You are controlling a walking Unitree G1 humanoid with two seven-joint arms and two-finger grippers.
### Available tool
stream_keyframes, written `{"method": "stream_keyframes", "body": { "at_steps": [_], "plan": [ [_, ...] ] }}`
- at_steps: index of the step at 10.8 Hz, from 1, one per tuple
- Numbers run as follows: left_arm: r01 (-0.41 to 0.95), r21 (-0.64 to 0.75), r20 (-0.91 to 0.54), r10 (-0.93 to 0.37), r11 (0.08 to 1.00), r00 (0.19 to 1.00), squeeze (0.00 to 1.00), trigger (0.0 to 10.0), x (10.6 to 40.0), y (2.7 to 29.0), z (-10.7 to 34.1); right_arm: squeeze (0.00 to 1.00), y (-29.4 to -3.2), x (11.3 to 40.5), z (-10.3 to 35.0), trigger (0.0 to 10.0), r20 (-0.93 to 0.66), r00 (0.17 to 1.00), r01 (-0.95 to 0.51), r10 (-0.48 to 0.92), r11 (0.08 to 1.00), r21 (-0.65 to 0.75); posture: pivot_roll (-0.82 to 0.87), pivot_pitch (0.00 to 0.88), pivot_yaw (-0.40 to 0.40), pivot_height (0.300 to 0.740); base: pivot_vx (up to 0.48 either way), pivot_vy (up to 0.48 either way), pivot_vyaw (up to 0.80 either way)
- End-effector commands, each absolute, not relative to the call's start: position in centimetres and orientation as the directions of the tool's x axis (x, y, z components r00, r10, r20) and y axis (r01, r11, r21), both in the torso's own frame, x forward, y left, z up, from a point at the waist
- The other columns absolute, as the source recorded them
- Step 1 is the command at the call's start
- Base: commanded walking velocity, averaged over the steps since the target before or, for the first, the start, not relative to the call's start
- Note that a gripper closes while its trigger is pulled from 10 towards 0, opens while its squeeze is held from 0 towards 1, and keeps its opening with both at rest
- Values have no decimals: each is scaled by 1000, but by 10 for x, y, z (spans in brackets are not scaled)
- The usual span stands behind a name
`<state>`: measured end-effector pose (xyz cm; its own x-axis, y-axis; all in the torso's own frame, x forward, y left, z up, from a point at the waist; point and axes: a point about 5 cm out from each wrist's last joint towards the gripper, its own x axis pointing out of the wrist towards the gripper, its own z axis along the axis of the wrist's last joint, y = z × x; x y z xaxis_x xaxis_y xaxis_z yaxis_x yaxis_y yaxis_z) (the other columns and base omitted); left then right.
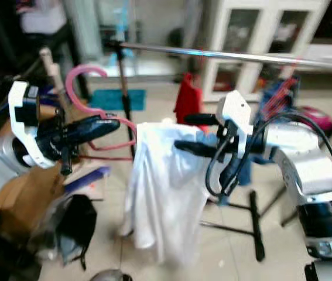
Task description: Hang hanger
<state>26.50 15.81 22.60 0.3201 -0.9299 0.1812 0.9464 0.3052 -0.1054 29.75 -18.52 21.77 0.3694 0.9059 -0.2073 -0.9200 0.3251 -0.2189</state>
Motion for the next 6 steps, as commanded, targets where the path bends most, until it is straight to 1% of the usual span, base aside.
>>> {"method": "stream_keyframes", "body": {
  "at_steps": [1,6],
  "plan": [
    [959,-68,178,-942,276,284,0,10000,266,155,231,0,-188,296,226,0,-187,370,-917,910,326,-231,-22,0,47,740,0,0,0],
    [970,-86,153,-959,226,237,0,10000,260,146,216,0,-183,291,216,0,-187,354,-929,916,322,-182,-26,0,50,740,0,0,0]
  ]
}}
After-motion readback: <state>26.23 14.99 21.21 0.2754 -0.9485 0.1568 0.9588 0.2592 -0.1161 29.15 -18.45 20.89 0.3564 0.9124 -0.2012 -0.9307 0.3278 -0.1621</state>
